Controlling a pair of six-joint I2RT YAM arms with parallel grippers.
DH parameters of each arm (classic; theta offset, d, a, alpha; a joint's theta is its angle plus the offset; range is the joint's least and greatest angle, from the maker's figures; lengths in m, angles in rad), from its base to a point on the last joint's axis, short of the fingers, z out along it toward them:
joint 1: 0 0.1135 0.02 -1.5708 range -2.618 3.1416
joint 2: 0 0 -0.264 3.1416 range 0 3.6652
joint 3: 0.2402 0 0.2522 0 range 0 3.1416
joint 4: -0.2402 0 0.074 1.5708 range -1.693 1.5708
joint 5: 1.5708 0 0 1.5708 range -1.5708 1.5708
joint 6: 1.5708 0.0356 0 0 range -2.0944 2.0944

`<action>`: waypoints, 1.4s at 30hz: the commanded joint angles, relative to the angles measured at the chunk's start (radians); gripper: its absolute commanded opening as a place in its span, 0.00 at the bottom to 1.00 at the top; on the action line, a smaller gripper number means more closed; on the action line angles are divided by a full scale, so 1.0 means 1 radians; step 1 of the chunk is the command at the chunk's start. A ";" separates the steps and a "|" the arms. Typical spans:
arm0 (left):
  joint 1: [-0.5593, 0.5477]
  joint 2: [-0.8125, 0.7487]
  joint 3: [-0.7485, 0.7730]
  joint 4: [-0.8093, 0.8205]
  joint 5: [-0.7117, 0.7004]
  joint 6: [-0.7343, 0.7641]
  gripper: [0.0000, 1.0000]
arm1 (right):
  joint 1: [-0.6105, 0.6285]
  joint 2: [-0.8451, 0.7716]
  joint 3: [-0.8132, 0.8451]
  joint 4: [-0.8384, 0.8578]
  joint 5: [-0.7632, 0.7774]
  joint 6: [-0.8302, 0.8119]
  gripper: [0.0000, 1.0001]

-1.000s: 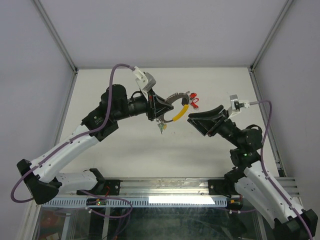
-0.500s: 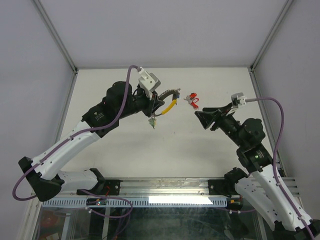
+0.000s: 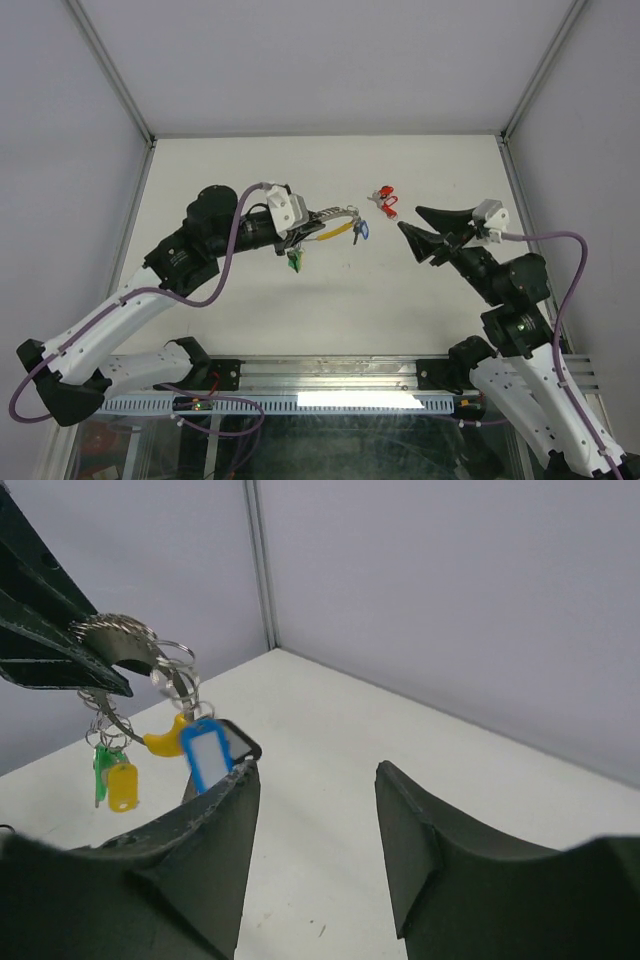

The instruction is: Put the keys on the keyring

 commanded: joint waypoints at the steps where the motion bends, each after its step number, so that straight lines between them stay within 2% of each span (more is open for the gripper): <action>1: 0.003 -0.081 -0.032 0.125 0.149 0.217 0.00 | -0.002 -0.026 0.001 0.158 -0.037 -0.073 0.52; 4: 0.002 -0.125 -0.076 0.166 0.191 0.282 0.00 | -0.001 -0.026 0.031 0.135 -0.037 -0.073 0.52; 5: 0.003 -0.139 -0.091 0.185 0.199 0.299 0.00 | -0.001 -0.026 0.042 0.121 -0.221 -0.249 0.50; 7: 0.002 -0.164 -0.122 0.214 0.215 0.338 0.00 | -0.001 -0.031 0.061 0.103 -0.298 -0.295 0.49; 17: 0.002 -0.224 -0.178 0.299 0.248 0.400 0.00 | -0.001 -0.018 0.121 0.041 -0.411 -0.301 0.46; 23: 0.002 -0.241 -0.197 0.326 0.232 0.417 0.00 | -0.001 0.023 0.174 0.038 -0.393 -0.209 0.40; 27: 0.003 -0.248 -0.207 0.333 0.220 0.441 0.00 | -0.001 0.063 0.244 -0.035 -0.349 -0.144 0.38; 31: 0.003 -0.249 -0.212 0.333 0.242 0.474 0.00 | -0.001 0.072 0.237 0.002 -0.415 -0.119 0.38; 34: 0.003 -0.253 -0.216 0.333 0.247 0.505 0.00 | -0.001 0.104 0.256 0.009 -0.423 -0.039 0.37; 38: 0.001 -0.259 -0.219 0.318 0.261 0.563 0.00 | -0.001 0.203 0.387 -0.127 -0.364 0.070 0.28; 42: 0.002 -0.261 -0.227 0.303 0.274 0.639 0.00 | -0.002 0.327 0.536 -0.303 -0.408 0.105 0.25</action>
